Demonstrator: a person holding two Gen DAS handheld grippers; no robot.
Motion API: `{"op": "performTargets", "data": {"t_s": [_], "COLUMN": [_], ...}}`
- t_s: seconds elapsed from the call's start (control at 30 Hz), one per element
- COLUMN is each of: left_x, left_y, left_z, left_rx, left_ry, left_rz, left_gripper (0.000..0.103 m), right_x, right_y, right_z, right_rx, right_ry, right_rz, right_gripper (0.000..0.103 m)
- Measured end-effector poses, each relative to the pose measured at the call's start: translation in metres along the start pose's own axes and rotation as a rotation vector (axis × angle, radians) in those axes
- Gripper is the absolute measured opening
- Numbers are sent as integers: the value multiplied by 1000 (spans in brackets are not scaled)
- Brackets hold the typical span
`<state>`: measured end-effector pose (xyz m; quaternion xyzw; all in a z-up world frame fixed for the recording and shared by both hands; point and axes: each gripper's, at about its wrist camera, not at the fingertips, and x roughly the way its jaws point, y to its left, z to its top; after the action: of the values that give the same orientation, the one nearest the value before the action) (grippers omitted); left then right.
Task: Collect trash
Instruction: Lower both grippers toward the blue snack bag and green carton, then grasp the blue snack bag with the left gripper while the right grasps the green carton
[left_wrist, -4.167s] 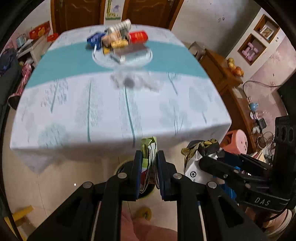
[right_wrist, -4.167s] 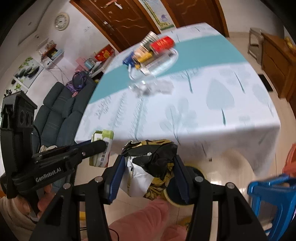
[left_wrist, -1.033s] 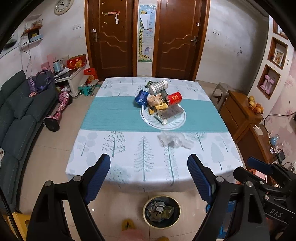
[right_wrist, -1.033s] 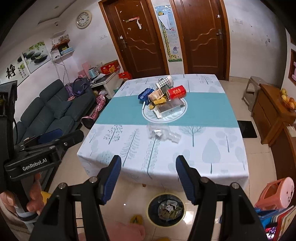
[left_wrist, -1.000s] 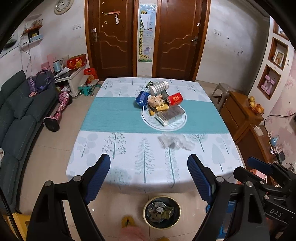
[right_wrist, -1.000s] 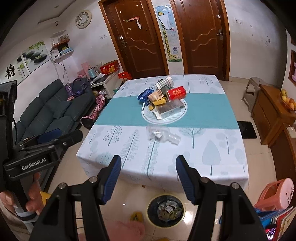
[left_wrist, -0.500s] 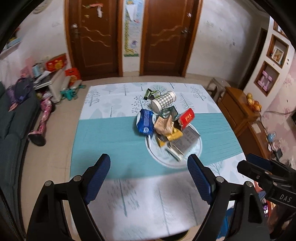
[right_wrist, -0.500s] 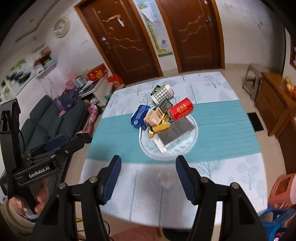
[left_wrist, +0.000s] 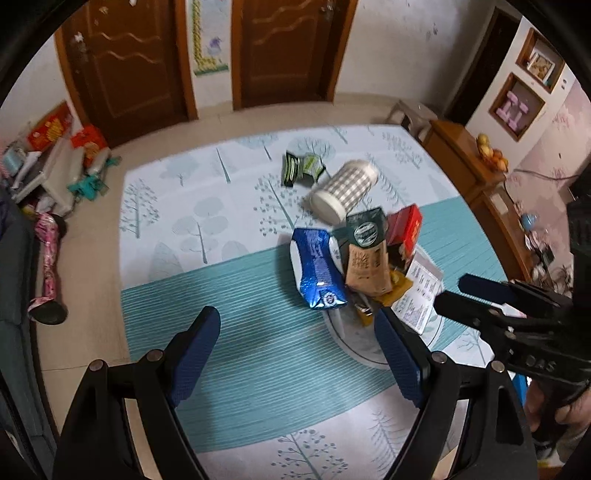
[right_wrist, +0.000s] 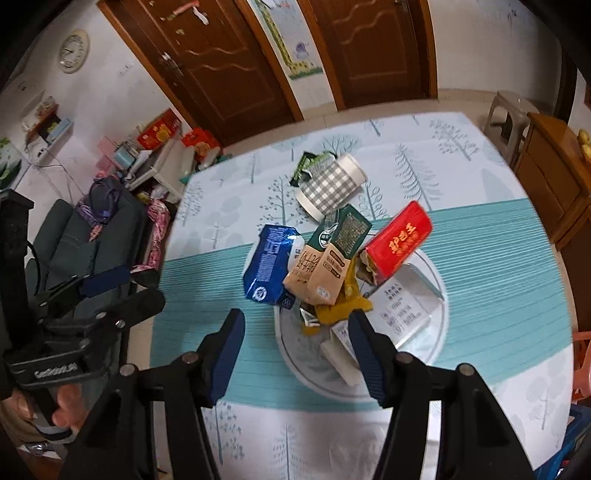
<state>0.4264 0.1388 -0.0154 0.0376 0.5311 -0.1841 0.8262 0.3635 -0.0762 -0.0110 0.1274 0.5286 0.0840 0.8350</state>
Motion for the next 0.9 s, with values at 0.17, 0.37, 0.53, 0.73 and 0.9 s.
{"op": "performTargets", "data": {"t_s": [0.17, 0.37, 0.53, 0.73, 0.9], "left_x": [31, 66, 95, 122, 141], "left_y": [14, 22, 27, 29, 29], "left_z": [15, 21, 25, 25, 21], "left_rx": [-10, -70, -117, -160, -189], "left_ry": [57, 81, 106, 143, 182], "left_rz": [-45, -92, -102, -127, -157], "left_gripper": [84, 84, 83, 79, 74], "right_x": [35, 68, 86, 106, 118], "right_y": [-5, -12, -20, -27, -28], "right_z": [10, 20, 30, 37, 33], "right_rx": [42, 88, 125, 179, 212], "right_ry": [55, 88, 99, 111, 115], "right_rz": [-16, -33, -46, -48, -37], "right_gripper": [56, 55, 54, 54, 51]}}
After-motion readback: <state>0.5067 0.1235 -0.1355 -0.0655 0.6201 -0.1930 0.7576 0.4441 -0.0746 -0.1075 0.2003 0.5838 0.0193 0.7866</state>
